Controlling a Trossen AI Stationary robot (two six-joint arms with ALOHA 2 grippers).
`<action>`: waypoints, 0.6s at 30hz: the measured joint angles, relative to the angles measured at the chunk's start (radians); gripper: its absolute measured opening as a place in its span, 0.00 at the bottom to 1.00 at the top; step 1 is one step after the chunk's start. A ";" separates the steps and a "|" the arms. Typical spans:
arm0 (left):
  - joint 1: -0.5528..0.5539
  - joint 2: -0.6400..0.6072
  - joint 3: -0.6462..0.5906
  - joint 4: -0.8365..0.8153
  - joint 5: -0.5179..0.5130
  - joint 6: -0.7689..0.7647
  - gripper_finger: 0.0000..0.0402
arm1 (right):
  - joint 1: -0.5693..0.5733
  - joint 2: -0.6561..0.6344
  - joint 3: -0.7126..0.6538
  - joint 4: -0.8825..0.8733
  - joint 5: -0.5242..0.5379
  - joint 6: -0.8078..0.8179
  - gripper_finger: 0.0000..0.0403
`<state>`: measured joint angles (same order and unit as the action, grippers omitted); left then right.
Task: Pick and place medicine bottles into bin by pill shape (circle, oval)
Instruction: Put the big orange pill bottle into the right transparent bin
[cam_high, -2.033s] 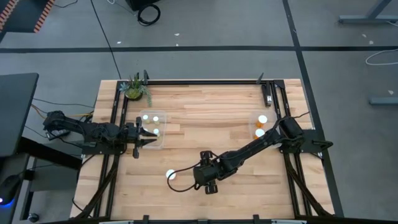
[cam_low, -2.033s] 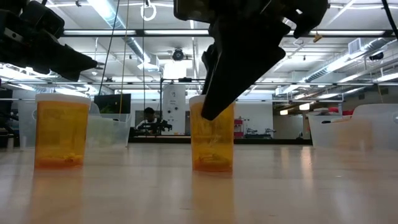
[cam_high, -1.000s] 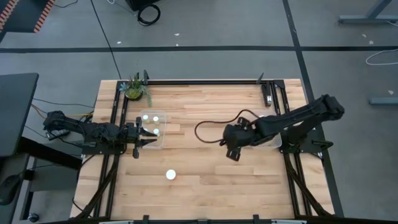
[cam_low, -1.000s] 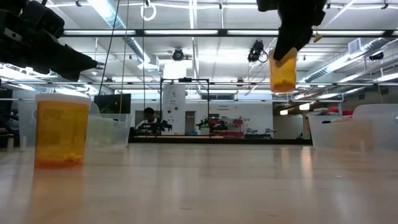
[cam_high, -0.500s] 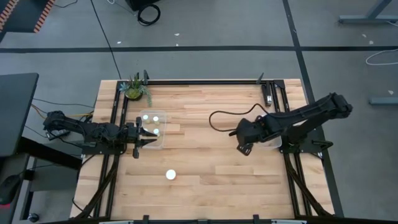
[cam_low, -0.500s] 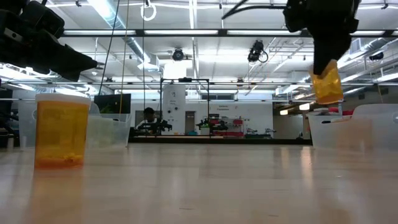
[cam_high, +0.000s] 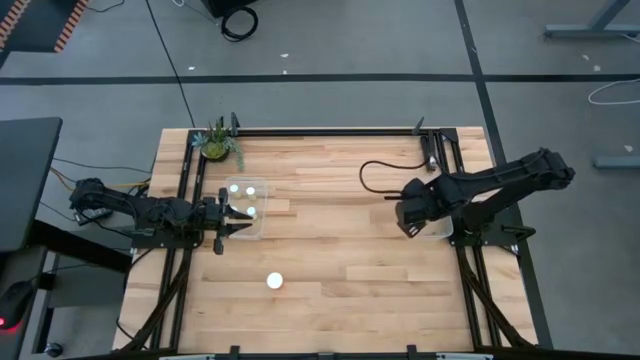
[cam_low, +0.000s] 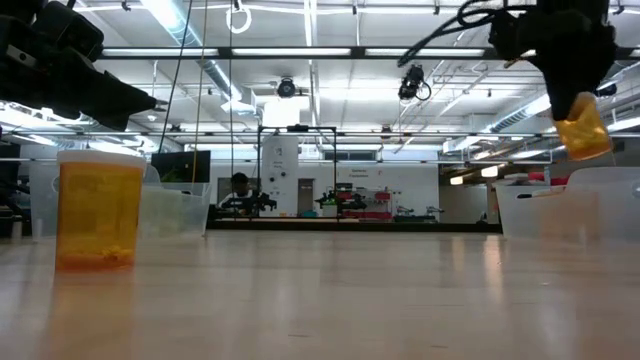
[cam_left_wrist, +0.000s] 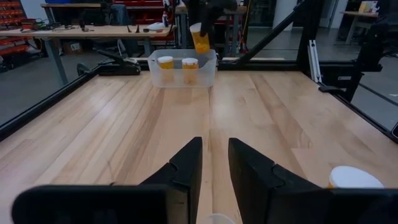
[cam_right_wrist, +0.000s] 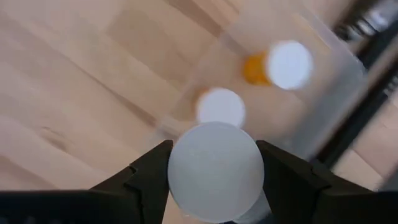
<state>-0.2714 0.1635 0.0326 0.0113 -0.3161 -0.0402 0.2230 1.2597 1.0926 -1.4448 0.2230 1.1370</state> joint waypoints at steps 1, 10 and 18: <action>0.000 0.000 0.000 0.000 0.000 0.000 0.22 | 0.000 -0.002 -0.001 -0.021 0.000 0.015 0.56; 0.000 0.000 0.000 0.000 0.000 0.000 0.23 | 0.002 -0.007 -0.122 -0.025 -0.049 0.066 0.56; 0.000 0.000 0.000 0.000 0.000 0.000 0.21 | 0.002 -0.089 -0.242 0.062 -0.048 0.102 0.56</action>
<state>-0.2715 0.1635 0.0326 0.0113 -0.3164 -0.0399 0.2249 1.1712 0.8502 -1.3833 0.1751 1.2389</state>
